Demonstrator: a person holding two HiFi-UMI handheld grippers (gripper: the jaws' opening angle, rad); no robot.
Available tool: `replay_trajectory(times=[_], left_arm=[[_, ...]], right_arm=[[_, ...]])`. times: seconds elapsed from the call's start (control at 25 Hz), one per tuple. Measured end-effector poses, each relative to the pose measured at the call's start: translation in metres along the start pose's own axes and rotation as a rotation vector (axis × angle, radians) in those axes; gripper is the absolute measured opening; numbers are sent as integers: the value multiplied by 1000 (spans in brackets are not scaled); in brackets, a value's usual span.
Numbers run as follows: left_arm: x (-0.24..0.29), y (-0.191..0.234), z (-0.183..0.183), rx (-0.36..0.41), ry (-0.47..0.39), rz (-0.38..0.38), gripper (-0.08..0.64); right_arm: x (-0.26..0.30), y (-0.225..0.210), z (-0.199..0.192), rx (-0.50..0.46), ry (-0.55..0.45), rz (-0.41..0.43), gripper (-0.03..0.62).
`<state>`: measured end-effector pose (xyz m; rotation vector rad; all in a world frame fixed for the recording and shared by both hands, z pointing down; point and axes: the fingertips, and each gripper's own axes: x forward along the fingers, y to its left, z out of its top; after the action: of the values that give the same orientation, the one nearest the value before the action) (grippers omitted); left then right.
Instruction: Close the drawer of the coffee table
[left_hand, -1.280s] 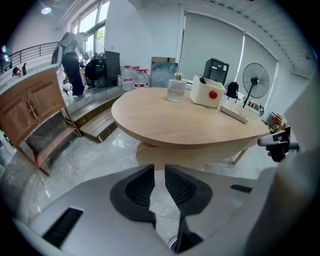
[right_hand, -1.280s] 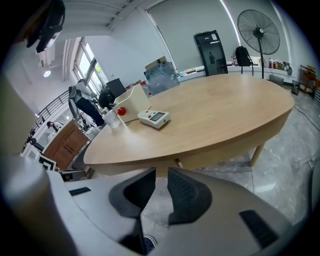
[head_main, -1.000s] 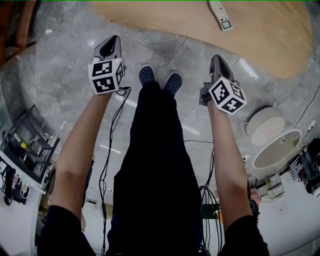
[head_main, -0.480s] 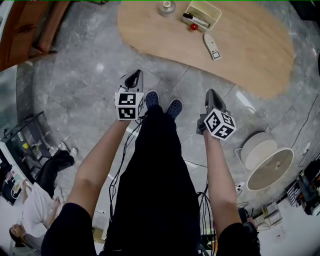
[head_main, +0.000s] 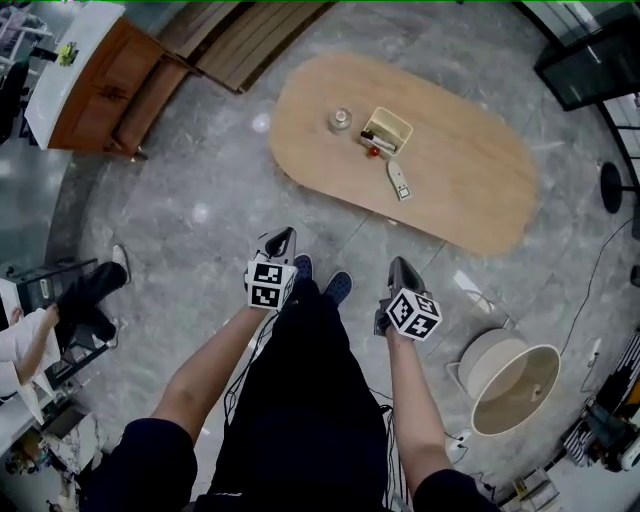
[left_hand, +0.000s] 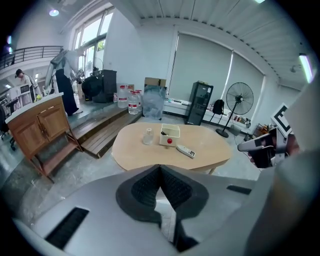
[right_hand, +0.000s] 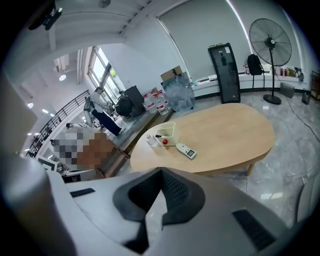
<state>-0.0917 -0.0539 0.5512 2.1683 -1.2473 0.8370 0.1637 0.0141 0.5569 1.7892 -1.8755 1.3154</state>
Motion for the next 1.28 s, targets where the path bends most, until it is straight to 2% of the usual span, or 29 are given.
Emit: replay_trajectory(times=[0.2,0.4,0.68,0.92,1.12,1.28], left_arm=[[-55,-20,37,-19,-37,2,25],[-116,-33,63,-56,-80,16,25],[-185,-37,74,-69,-123,24,25],[-236,-47,86,-58,-133,-25,25],[-261,-43,91,-66,-154,-39,25],[-275,-41,87,-32,-145,-51,25]], right_arm=[[-48,26,25,-23,2,26,28],[-99,53,33,-48,13,70,28],[-158,61,32,-107,32,72,28],[-206,76,46,-166,40,92,28],[-226,89,58,-187,16,99,28],[-239,99,53,-179,1,88,28]])
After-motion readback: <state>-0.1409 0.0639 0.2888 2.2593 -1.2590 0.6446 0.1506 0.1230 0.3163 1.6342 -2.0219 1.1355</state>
